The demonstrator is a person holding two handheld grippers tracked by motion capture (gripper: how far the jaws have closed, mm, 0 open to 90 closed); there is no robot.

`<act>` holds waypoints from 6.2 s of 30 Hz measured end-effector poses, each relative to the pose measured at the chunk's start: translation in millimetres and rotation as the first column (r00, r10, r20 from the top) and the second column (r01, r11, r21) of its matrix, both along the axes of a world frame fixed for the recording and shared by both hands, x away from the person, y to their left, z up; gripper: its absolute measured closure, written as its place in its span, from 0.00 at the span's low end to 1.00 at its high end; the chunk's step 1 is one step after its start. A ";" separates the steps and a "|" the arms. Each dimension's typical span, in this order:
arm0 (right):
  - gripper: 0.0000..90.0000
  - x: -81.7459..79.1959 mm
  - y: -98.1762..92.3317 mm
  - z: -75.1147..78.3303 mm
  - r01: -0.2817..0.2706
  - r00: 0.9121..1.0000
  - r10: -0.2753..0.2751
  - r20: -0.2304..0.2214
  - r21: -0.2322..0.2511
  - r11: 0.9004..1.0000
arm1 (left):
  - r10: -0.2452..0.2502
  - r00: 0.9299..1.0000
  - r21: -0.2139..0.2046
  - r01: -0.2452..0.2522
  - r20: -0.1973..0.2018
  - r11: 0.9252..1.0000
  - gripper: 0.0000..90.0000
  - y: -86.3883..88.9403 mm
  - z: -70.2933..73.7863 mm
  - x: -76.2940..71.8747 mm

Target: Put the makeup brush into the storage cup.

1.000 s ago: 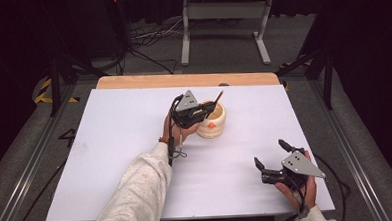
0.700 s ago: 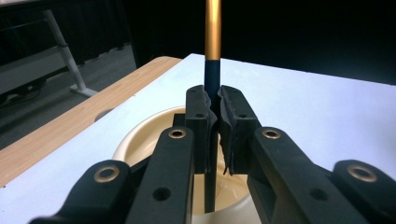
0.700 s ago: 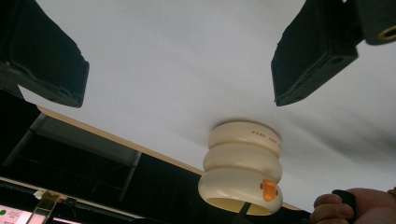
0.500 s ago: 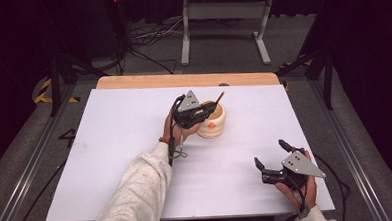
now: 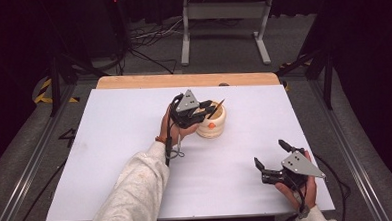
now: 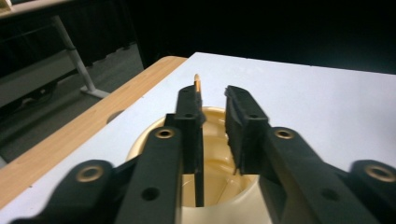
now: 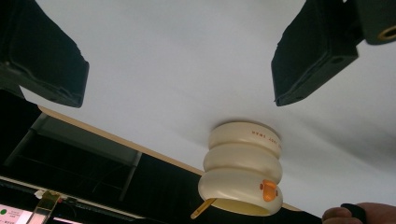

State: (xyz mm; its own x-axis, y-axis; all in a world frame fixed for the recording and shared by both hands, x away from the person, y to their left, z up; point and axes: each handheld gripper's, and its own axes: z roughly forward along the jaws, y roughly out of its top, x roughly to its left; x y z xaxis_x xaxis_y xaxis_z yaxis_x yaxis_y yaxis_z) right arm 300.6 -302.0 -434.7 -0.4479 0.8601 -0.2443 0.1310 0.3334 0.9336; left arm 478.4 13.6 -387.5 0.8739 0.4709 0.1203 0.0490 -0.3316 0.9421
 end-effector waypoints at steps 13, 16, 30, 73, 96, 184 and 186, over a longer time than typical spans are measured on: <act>0.05 0.3 0.1 -0.7 -0.002 1.000 0.002 -0.004 -0.003 1.000 | 0.028 0.997 0.041 -0.030 0.066 0.999 0.61 7.2 14.0 -11.5; 0.05 0.1 0.8 -0.7 -0.005 1.000 0.005 -0.005 -0.004 1.000 | 0.035 0.996 0.066 -0.040 0.081 0.997 0.51 7.8 17.6 -14.3; 0.05 -0.1 0.6 -0.7 -0.003 1.000 0.003 -0.004 -0.005 1.000 | 0.099 0.992 0.030 -0.101 0.078 0.994 0.14 16.9 23.7 -21.3; 0.05 -0.5 4.5 -1.3 -0.009 1.000 0.009 -0.005 -0.021 1.000 | 0.138 0.979 -0.088 -0.126 0.150 0.988 0.01 85.5 25.6 -59.9; 0.05 -2.7 7.3 -0.6 -0.024 1.000 0.024 0.006 -0.030 0.999 | 0.178 0.965 -0.065 -0.168 0.190 0.984 0.02 119.5 20.2 -86.0; 0.05 -7.8 8.1 0.1 -0.031 0.999 0.032 0.029 -0.049 0.998 | 0.366 0.931 0.051 -0.365 0.001 0.929 0.05 236.3 -64.6 -165.6; 0.05 -8.0 8.4 0.1 -0.033 0.999 0.035 0.031 -0.054 0.998 | 0.374 0.927 0.043 -0.375 0.009 0.926 0.05 235.9 -63.8 -164.9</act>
